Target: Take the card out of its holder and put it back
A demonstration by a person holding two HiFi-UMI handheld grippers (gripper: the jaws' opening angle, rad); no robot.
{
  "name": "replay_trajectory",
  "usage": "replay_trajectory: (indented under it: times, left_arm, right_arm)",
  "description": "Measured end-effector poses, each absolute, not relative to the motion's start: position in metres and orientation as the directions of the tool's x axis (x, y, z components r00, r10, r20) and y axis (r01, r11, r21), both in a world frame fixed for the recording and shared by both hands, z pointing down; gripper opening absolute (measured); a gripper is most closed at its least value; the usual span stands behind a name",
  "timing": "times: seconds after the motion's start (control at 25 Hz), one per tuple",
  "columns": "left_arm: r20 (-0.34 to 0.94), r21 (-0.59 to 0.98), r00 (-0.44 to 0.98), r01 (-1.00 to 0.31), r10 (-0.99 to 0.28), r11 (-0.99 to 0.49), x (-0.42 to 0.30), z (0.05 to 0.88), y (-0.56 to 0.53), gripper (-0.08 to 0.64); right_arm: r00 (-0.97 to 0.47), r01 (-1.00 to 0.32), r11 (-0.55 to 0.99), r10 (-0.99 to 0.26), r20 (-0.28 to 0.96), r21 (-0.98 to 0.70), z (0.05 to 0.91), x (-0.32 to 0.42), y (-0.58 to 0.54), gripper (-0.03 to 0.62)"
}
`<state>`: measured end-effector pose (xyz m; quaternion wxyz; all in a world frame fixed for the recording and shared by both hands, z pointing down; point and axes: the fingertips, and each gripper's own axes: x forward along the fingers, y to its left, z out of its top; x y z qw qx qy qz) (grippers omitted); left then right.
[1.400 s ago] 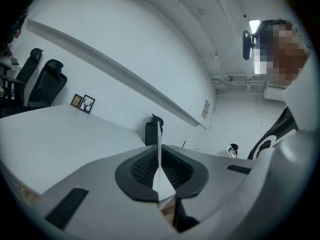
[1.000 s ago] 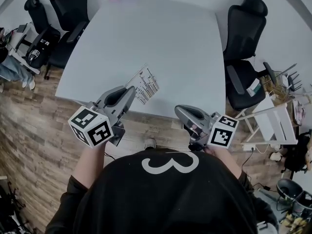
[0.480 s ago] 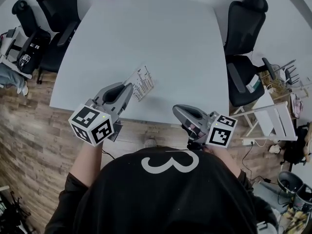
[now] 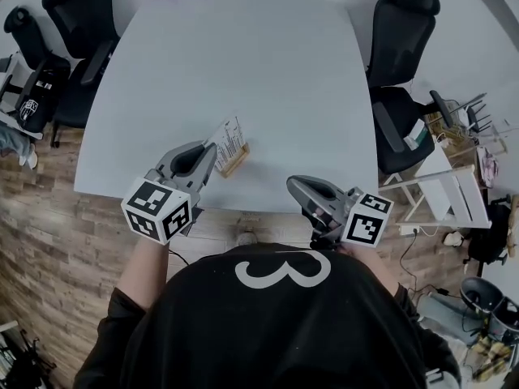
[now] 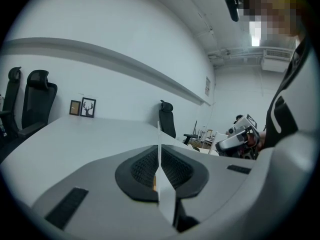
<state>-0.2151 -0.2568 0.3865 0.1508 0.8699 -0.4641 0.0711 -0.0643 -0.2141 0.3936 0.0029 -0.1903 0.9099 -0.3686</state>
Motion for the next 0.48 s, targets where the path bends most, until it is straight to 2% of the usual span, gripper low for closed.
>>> replay_trajectory:
  times: [0.48]
  left_arm:
    - [0.306, 0.202, 0.532, -0.847, -0.79, -0.492, -0.216, 0.414, -0.268, 0.025]
  right_arm:
    - [-0.922, -0.358, 0.632, -0.356, 0.152, -0.687, 0.404, -0.065, -0.223, 0.009]
